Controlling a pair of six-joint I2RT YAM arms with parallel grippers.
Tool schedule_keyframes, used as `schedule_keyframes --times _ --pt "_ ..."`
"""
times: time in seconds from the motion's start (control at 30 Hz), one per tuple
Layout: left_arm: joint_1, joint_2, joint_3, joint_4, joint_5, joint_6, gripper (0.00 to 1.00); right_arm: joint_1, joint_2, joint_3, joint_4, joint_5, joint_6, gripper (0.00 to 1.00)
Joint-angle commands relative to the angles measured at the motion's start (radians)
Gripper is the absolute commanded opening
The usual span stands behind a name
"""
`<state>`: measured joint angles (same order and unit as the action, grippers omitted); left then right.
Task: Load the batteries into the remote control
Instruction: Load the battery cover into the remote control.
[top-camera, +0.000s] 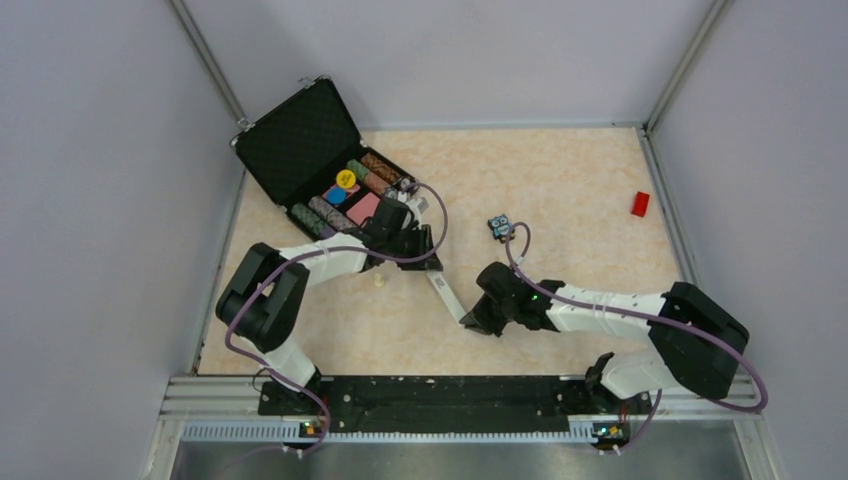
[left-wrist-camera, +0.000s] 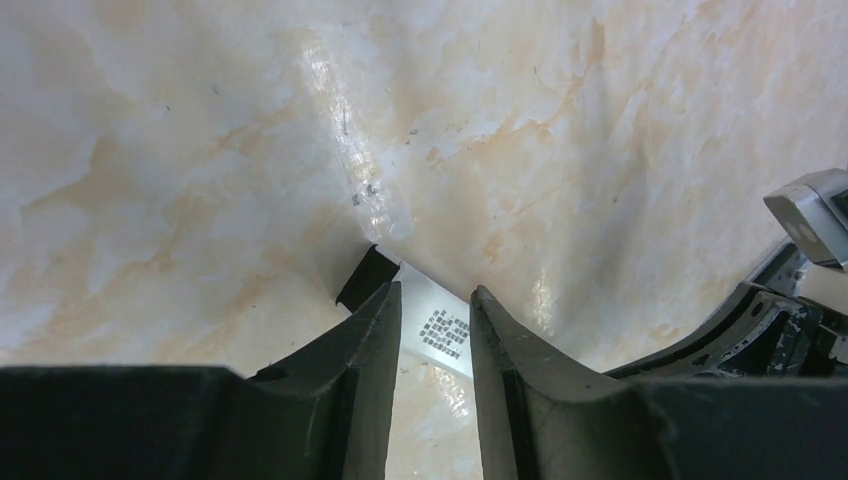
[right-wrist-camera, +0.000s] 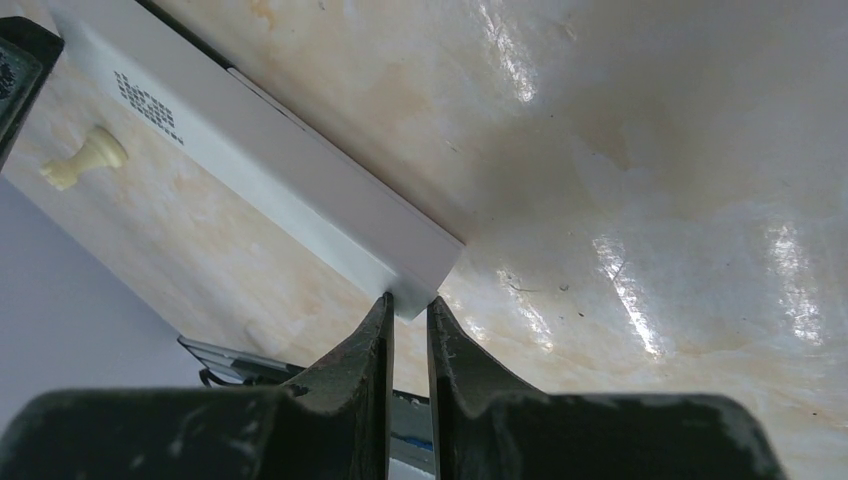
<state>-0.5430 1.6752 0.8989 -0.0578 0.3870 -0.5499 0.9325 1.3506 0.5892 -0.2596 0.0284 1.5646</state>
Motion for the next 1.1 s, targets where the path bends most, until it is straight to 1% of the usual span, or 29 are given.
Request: schedule_keyframes --times 0.0,0.1,0.2,0.27,0.4,0.53,0.57,0.7,0.93,1.07 --pt "0.002 -0.019 0.04 -0.062 -0.105 0.167 0.39 -0.008 0.04 0.002 -0.056 0.027 -0.014 0.14" --pt "0.002 -0.01 0.029 -0.056 -0.114 0.201 0.42 -0.008 0.045 0.01 -0.06 0.027 -0.021 0.15" --pt "0.003 -0.005 0.002 -0.015 -0.115 0.199 0.45 -0.009 0.048 0.012 -0.061 0.024 -0.024 0.15" --pt "0.002 0.012 0.013 -0.007 -0.085 0.198 0.45 -0.008 0.051 0.012 -0.059 0.023 -0.024 0.15" --pt "0.002 0.046 0.022 -0.022 -0.018 0.185 0.38 -0.009 0.054 0.018 -0.058 0.023 -0.027 0.15" --pt "0.002 0.044 -0.004 -0.018 0.013 0.13 0.32 -0.009 0.059 0.026 -0.056 0.023 -0.027 0.14" --pt "0.003 0.044 -0.01 -0.014 0.019 0.114 0.28 -0.008 0.061 0.026 -0.053 0.022 -0.025 0.14" --pt "0.0 0.05 -0.027 0.009 0.085 0.078 0.2 -0.009 0.07 0.027 -0.04 0.018 -0.018 0.14" --pt "-0.012 0.043 -0.06 0.033 0.119 0.092 0.11 -0.011 0.095 0.046 -0.032 0.0 -0.017 0.13" --pt "-0.016 0.046 -0.074 0.043 0.137 0.109 0.09 -0.022 0.117 0.059 -0.031 -0.022 -0.004 0.13"
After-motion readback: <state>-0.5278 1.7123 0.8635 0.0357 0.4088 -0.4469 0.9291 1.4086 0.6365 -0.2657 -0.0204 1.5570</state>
